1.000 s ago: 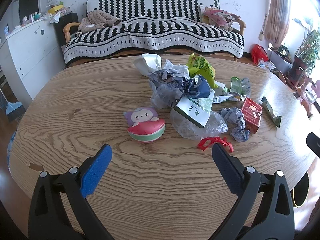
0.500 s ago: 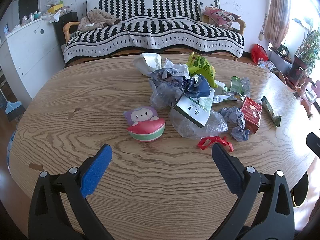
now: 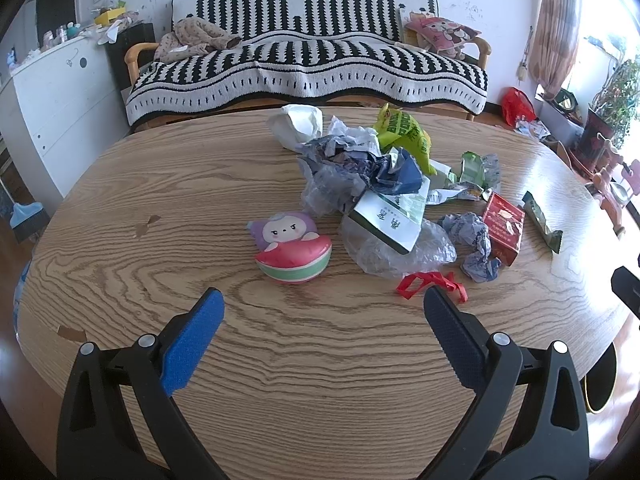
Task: Collect trash
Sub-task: 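Grasp the pink plush toy with the left tool while the right tool grasps the foil snack bag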
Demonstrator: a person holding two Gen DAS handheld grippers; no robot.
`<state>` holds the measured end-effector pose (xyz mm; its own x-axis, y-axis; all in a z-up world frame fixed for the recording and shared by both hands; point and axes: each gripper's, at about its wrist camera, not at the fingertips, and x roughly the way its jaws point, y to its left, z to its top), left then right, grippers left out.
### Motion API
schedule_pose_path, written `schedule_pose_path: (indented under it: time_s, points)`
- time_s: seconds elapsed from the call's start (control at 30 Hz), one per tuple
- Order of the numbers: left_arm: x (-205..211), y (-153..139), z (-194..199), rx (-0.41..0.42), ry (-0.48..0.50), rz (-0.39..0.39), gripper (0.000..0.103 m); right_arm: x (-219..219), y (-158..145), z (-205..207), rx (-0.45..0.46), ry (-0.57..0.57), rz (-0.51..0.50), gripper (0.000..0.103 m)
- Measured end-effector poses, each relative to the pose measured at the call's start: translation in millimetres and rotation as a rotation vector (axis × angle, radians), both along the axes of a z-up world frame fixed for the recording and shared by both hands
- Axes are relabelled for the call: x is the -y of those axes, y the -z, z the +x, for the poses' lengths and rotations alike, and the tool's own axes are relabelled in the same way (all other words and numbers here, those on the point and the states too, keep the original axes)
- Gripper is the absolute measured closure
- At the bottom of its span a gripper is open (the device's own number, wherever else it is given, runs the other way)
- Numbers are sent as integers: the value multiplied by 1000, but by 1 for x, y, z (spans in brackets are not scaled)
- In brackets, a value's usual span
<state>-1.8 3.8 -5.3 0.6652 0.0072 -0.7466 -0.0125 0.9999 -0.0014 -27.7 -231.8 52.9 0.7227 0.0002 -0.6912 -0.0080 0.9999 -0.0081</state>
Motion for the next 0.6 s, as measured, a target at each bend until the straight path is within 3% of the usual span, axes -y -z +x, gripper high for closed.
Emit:
schedule_pose_path:
  time_s: [0.2,0.3,0.43,0.6]
  points:
    - [-17,15,3,-24,-11,33,6,22,11,7,-57,-23,7,6]
    - [-22,28,12,-52,-1,84,6,46,21,16,-79,22,-1,6]
    - [-29,43,37,-103,-7,71,6,78,34,39,-100,98,-17,6]
    - [-25,56,63,-137,-1,57,6,103,67,84,-179,140,89,6]
